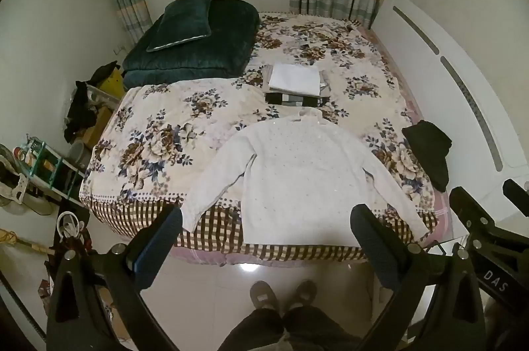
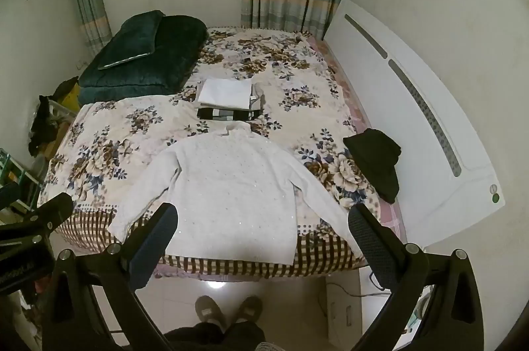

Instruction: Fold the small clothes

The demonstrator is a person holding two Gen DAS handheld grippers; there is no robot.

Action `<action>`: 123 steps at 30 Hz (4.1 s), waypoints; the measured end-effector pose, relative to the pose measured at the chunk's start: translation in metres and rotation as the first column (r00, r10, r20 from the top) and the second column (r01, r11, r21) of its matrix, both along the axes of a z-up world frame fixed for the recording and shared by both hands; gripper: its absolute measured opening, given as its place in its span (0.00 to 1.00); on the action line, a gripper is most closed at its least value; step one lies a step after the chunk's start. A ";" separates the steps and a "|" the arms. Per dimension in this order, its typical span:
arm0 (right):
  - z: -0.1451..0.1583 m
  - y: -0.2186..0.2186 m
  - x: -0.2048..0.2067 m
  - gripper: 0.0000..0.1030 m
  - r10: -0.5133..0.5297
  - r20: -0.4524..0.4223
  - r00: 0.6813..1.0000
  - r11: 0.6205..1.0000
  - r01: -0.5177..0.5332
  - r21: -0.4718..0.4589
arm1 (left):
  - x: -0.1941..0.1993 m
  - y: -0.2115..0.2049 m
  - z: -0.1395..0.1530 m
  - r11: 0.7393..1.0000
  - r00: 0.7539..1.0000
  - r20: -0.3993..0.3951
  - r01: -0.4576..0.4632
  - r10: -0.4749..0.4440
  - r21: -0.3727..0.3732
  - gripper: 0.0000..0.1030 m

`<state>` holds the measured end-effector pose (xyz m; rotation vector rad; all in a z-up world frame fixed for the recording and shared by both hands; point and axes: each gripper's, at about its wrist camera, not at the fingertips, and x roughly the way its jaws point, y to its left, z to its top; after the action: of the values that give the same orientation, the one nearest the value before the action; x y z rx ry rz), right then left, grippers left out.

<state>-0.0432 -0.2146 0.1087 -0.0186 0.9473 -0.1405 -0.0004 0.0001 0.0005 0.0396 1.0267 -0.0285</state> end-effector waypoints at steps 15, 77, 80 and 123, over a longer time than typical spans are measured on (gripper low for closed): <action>0.008 -0.002 -0.006 1.00 0.000 0.016 1.000 1.000 0.000 -0.002 | 0.001 -0.003 0.010 1.000 1.000 0.020 -0.003 0.003 -0.003 1.00; 0.065 0.002 0.013 1.00 0.011 0.046 0.999 1.000 -0.011 -0.007 | 0.012 -0.017 0.029 1.000 0.998 0.055 -0.012 0.013 -0.004 1.00; 0.068 0.004 0.017 1.00 0.011 0.048 0.999 1.000 -0.011 -0.007 | 0.014 -0.019 0.030 1.000 0.998 0.057 -0.014 0.015 -0.003 1.00; -0.430 -0.384 0.001 0.72 -0.725 -0.487 0.487 0.402 0.873 0.275 | 0.215 -0.118 -0.359 0.966 0.972 -0.233 0.073 -0.014 0.249 1.00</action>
<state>-0.0427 -0.5981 -0.3214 0.9785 1.2051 -0.8444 0.2145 -0.1175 -0.3589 0.3008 1.2568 0.0612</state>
